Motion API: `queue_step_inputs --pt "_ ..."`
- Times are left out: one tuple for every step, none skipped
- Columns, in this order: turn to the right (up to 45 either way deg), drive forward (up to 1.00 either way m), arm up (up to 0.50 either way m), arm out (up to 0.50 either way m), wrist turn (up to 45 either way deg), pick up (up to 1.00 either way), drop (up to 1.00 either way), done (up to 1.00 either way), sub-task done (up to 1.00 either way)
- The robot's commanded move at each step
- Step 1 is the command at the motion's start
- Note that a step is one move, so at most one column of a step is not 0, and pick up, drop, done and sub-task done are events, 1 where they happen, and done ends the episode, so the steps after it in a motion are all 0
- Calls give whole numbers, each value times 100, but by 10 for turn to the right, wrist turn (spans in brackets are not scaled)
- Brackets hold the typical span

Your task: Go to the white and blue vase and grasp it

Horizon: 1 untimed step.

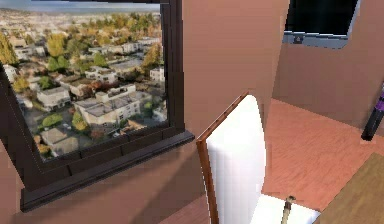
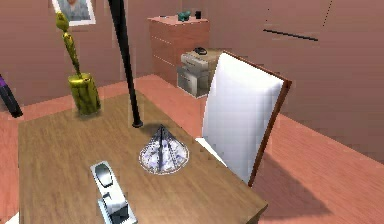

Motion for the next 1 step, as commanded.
queue_step_inputs --pt "0 0 50 0 0 0 0 0 0"
